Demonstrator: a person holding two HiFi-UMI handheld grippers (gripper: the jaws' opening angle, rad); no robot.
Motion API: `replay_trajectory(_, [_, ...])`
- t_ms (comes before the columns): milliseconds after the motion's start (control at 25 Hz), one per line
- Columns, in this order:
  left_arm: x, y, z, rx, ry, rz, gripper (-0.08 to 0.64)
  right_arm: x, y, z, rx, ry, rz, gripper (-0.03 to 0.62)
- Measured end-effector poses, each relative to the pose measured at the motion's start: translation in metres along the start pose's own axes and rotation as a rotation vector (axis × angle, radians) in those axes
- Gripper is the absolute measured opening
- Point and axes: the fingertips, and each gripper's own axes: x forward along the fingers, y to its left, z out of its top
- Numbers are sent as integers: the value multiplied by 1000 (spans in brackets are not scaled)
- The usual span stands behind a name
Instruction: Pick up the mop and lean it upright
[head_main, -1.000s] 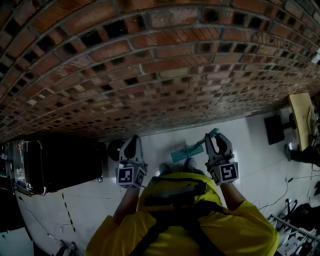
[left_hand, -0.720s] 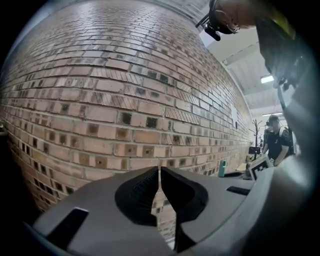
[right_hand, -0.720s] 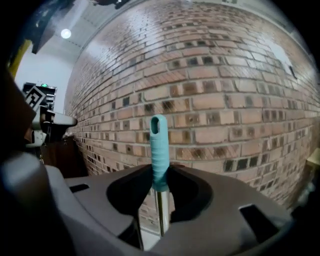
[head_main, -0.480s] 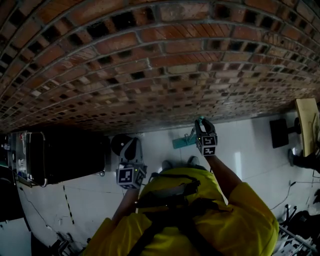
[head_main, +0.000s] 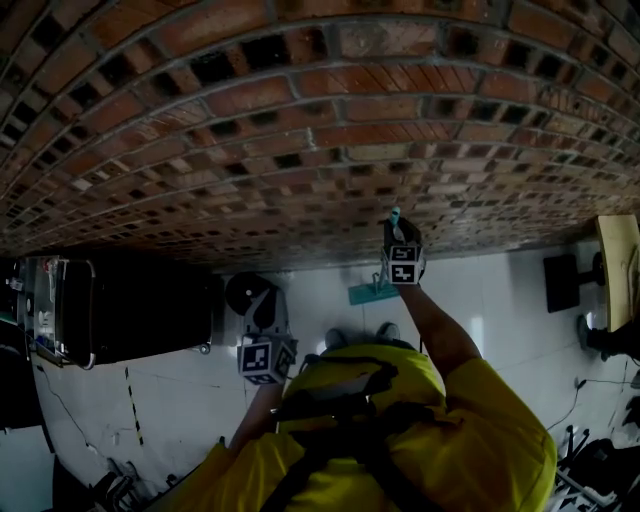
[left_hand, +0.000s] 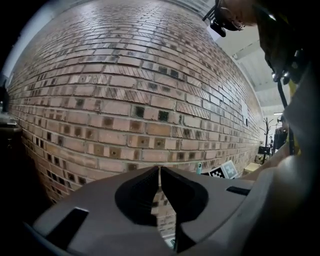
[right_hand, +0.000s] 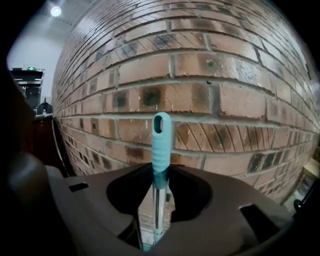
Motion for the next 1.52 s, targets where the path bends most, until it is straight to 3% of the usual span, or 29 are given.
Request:
replay_trajectory(200, [5,1,-3,-21,17,-8,21,14,-6,3,0,8,-39,117])
replay_trajectory(440, [13,1,1,-16,24,-7,21,8,-13,11,3,-8,-26,158])
replay_trajectory(640, [18,1,-2,-32,17,-11,21,-78,-13,26,41,-78,32,158])
replay_trajectory(840, [22,-1,5,-46,6,-21,21,-197,-14,80,31,-231,54,158])
replay_trajectory(1000, [22,-9,20,-36,-9,-43,21,-255,-15,120,27,-302,73,136])
replay_trajectory(1280, [10,-29,66,-33,-92,-89,21,-284,22,165,-67,-412,147,71])
replay_trajectory(1520, [4,-36,82,30,-146,-95,21,-271,32,169,2,-436,195,43])
